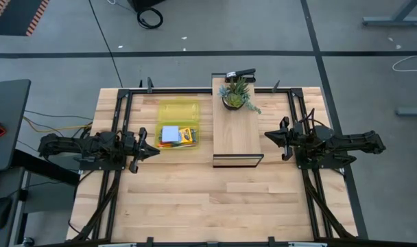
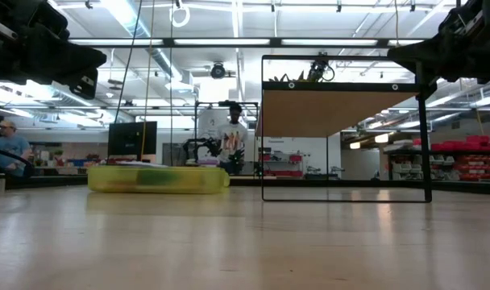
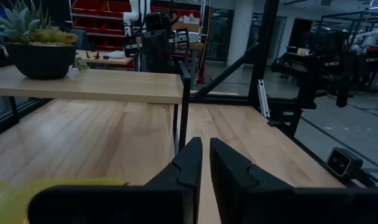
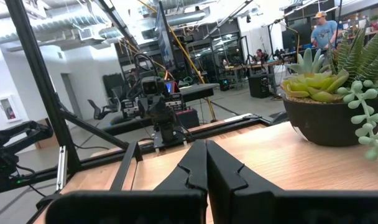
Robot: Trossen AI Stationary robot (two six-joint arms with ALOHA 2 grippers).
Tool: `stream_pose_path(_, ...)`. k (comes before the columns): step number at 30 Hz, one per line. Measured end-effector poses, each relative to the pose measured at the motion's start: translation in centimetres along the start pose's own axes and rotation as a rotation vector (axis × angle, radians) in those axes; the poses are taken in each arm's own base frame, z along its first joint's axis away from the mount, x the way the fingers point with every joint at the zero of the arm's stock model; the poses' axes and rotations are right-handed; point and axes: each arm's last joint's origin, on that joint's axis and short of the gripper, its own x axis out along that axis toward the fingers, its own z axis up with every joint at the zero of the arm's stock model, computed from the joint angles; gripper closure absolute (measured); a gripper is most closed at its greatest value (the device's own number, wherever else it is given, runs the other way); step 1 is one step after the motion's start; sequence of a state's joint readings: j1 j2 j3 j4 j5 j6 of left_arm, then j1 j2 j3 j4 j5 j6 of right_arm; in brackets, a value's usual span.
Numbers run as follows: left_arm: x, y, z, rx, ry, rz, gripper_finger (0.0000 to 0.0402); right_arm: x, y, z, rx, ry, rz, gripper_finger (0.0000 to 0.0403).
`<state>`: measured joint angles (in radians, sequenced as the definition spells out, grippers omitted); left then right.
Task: Pack school essentials
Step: Return to Home Position
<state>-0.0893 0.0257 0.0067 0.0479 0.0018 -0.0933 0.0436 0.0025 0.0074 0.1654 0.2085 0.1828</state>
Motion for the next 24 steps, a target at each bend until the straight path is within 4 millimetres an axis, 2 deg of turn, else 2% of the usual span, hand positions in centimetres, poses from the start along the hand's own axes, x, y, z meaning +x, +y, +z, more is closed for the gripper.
stream_pose_path(12, 0.00, 0.00, 0.00, 0.000, 0.000, 0.000, 0.0374, 0.00, 0.00, 0.01, 0.000, -0.001, 0.000, 0.0397)
stream_pose_path(24, 0.00, 0.00, 0.00, 0.000, 0.000, 0.000, 0.0363, 0.00, 0.00, 0.02, 0.000, -0.001, 0.000, 0.0397)
